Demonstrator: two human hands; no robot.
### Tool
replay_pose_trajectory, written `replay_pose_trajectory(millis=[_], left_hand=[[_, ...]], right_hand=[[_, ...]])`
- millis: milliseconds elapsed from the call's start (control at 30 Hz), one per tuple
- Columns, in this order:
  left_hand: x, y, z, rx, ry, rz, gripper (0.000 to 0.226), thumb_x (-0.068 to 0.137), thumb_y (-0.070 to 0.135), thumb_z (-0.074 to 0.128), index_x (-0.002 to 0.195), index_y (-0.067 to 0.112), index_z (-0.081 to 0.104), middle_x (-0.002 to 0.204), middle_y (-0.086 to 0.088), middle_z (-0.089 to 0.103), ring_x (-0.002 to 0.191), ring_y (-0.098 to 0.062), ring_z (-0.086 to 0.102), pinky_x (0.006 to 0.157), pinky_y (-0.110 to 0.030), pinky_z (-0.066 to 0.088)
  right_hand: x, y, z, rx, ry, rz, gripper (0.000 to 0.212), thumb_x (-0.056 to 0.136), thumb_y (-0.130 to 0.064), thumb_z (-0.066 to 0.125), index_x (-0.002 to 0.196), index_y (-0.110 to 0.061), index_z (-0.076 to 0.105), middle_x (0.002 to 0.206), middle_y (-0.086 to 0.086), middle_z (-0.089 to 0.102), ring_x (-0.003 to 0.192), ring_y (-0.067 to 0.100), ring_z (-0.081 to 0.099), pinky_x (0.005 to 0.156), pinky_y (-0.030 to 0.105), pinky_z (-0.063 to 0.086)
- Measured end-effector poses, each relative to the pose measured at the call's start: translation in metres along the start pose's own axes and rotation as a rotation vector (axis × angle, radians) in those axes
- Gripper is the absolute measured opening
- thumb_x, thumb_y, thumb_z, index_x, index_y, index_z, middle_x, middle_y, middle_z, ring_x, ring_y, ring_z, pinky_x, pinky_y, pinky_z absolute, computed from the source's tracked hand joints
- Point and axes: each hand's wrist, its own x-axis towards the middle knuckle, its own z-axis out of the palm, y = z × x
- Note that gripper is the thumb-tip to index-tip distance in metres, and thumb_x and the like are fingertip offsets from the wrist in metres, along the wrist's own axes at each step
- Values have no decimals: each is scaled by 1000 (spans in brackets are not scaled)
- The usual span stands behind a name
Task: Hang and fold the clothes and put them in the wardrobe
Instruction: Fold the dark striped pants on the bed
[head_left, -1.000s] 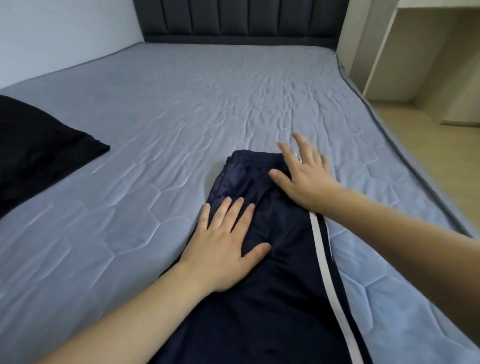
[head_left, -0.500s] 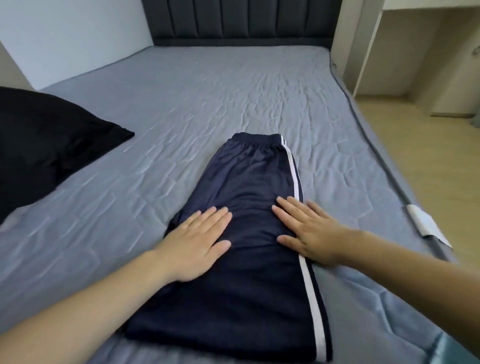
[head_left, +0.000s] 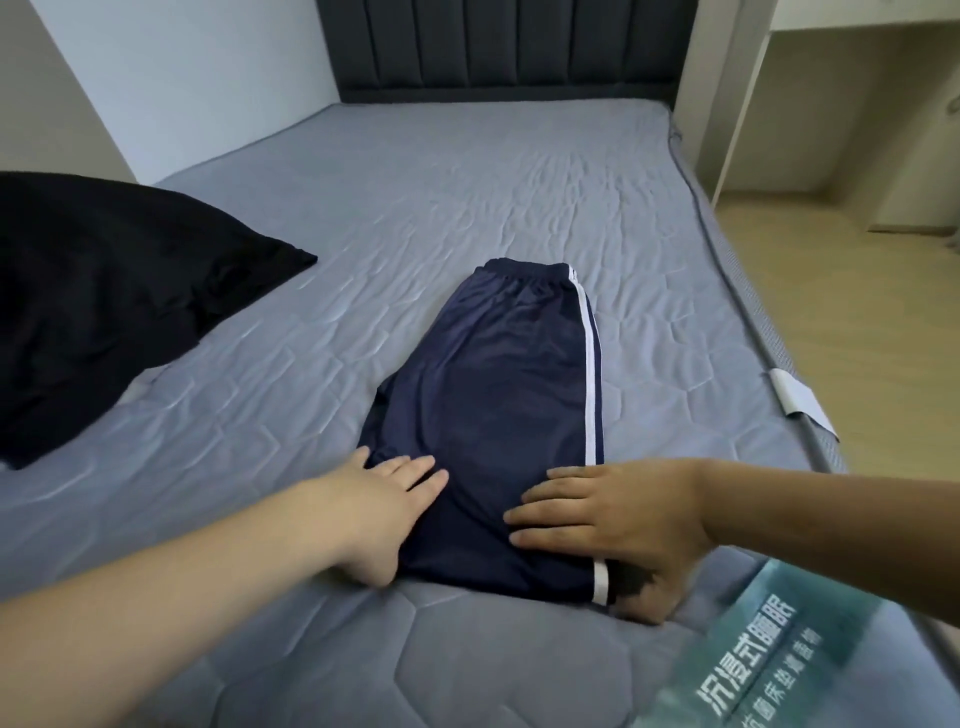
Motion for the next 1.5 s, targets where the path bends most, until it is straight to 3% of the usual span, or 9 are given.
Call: replay_pose_trajectory(millis=[100, 167, 233, 367, 467, 700, 1033, 1300, 1500], left_hand=[[6, -12, -20, -204, 156, 68, 73, 79, 6, 45, 148, 26, 39, 152, 5, 40, 134, -18, 44, 106, -27, 40], [14, -34, -40, -480, 190, 53, 44, 73, 0, 43, 104, 14, 70, 92, 0, 68, 85, -18, 61, 67, -19, 47], [25, -61, -51, -808, 272, -44, 14, 73, -2, 49, 79, 0, 61, 66, -8, 51, 64, -20, 47, 54, -24, 34], [55, -84, -48, -1449, 509, -203, 13, 87, 11, 65, 98, 3, 67, 89, -9, 70, 78, -24, 61, 69, -30, 42], [89, -81, -53, -1605, 754, -294, 16, 95, 25, 60, 100, 10, 64, 102, -12, 70, 85, -24, 63, 72, -32, 47], [172, -112, -136, -1168, 1152, -437, 33, 101, 48, 35, 120, 22, 43, 103, 3, 52, 89, -25, 49, 75, -37, 38], [357, -133, -132, -884, 960, -585, 45, 104, 44, 31, 114, 9, 56, 108, -17, 65, 97, -39, 60, 72, -39, 39], [374, -151, -142, -879, 780, -664, 46, 100, 53, 34, 100, 14, 58, 106, -12, 67, 78, -28, 48, 70, -35, 36], [324, -176, -129, -1783, 423, -145, 67, 79, 73, 57, 110, 15, 72, 107, -3, 72, 88, -19, 67, 75, -28, 50]], right_hand=[[4, -7, 0, 51, 30, 117, 69, 76, -43, 58, 137, -14, 48, 141, 6, 50, 125, 28, 49, 102, 40, 42], [11, -6, -3, 298, 177, 330, 48, 72, -38, 51, 112, -13, 60, 110, 3, 65, 99, 26, 61, 83, 39, 50], [14, 8, -14, 848, 426, 627, 33, 67, -29, 51, 86, -3, 57, 78, 9, 61, 72, 28, 55, 67, 38, 47], [4, 59, -26, 1538, 727, 1012, 14, 85, -16, 52, 92, -9, 61, 78, 9, 67, 70, 24, 63, 61, 33, 50], [12, 87, -26, 1622, 906, 1097, 16, 94, -17, 48, 98, -19, 64, 76, -5, 74, 68, 13, 68, 58, 27, 51], [49, 193, -39, 1214, 1113, 1398, 20, 100, -26, 39, 111, -13, 49, 94, -1, 55, 80, 17, 53, 66, 31, 41], [99, 305, 59, 549, 740, 1579, 19, 103, -17, 28, 105, -7, 43, 81, -2, 44, 97, 35, 59, 67, 35, 32], [101, 326, 66, 664, 746, 1689, 28, 103, -36, 28, 96, -11, 39, 112, 19, 59, 104, 40, 55, 74, 38, 29], [68, 305, 38, 1209, 752, 1621, 56, 97, -50, 45, 127, -3, 51, 121, 17, 61, 109, 35, 58, 91, 37, 47]])
